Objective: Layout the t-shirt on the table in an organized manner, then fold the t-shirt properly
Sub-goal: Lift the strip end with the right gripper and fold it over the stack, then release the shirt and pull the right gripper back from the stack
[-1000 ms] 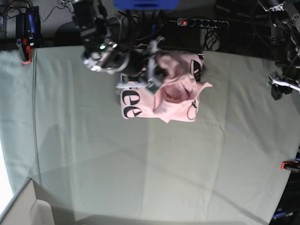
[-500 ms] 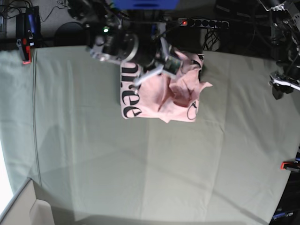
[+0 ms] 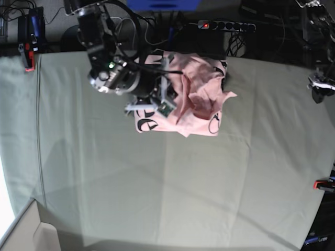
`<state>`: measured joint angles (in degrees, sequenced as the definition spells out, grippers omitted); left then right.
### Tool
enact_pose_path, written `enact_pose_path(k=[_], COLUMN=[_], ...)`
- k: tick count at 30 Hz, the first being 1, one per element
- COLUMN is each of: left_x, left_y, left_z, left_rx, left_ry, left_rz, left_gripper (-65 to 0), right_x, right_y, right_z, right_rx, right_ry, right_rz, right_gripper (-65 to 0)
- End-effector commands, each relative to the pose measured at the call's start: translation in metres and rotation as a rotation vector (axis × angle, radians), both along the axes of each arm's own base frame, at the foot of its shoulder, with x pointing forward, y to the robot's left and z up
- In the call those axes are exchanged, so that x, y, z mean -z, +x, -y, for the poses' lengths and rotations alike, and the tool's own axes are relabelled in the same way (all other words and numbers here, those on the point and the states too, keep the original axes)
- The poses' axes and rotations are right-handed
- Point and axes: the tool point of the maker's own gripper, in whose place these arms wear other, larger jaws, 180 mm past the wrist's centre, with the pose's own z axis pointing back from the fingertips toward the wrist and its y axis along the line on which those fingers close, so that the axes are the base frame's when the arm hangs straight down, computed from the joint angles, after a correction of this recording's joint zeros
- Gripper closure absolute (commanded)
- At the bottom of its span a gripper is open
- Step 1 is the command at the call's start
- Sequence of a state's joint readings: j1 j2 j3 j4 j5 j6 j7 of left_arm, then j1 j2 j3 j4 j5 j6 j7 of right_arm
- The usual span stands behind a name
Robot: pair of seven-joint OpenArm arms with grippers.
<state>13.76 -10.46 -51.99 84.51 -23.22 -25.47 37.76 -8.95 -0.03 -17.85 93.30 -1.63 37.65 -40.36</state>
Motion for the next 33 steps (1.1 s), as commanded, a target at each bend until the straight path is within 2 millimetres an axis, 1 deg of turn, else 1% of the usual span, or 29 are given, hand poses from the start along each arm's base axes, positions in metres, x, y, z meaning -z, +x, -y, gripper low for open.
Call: enact_pose_path(k=[1,5,8,12,15,16,18,21,23,25,26,27,30,33], left_x=[-0.015,-0.015,-0.014,-0.013,-0.013,-0.013,-0.013,-0.012,-0.011,-0.011,-0.011,-0.01,-0.009,-0.009], left_y=[0.009,0.009,0.007,0.006,0.005,0.005,0.005,0.005,0.005,0.007,0.008,0.008,0.01,0.011], left_z=[-0.005,-0.005,-0.005,-0.005,-0.005,-0.005,-0.005,-0.003,-0.002,0.0,0.001,0.004,0.006,0.007], left_rx=[0.008,0.008,0.008,0.009,0.007,0.007,0.007,0.006,0.007,0.01,0.01,0.007,0.005,0.005], left_ry=[0.025,0.026,0.026,0.027,0.027,0.028,0.027,0.02,0.018,0.014,0.011,0.004,-0.004,-0.005], left_rz=[0.046,0.047,0.043,0.037,0.037,0.036,0.037,0.039,0.039,0.041,0.044,0.047,0.052,0.055], left_gripper=[-29.8,-29.8,-29.8,-29.8,-29.8,-29.8,-29.8,-29.8,-29.8,-29.8,-29.8,-29.8,-29.8,-29.8], right_x=[-0.013,-0.004,-0.017,-0.038,-0.055,-0.062,-0.069,-0.068,-0.061,-0.051,-0.046,-0.041,-0.016,-0.001], right_y=[0.002,-0.028,-0.031,-0.035,-0.029,-0.025,-0.01,0.022,0.039,0.051,0.056,0.058,0.056,0.06], right_z=[-0.022,-0.062,-0.091,-0.115,-0.117,-0.115,-0.103,-0.071,-0.049,-0.021,-0.011,-0.004,0.015,0.028], right_rx=[-0.037,-0.174,-0.221,-0.271,-0.269,-0.261,-0.214,-0.101,-0.032,0.03,0.049,0.06,0.086,0.121], right_ry=[0.064,0.082,0.128,0.175,0.197,0.202,0.202,0.173,0.147,0.11,0.093,0.081,0.043,0.024], right_rz=[0.03,-0.013,0.003,0.042,0.091,0.113,0.143,0.164,0.156,0.148,0.143,0.133,0.077,0.034], right_gripper=[0.0,0.0,0.0,0.0,0.0,0.0,0.0,0.0,0.0,0.0,0.0,0.0,0.0,0.0])
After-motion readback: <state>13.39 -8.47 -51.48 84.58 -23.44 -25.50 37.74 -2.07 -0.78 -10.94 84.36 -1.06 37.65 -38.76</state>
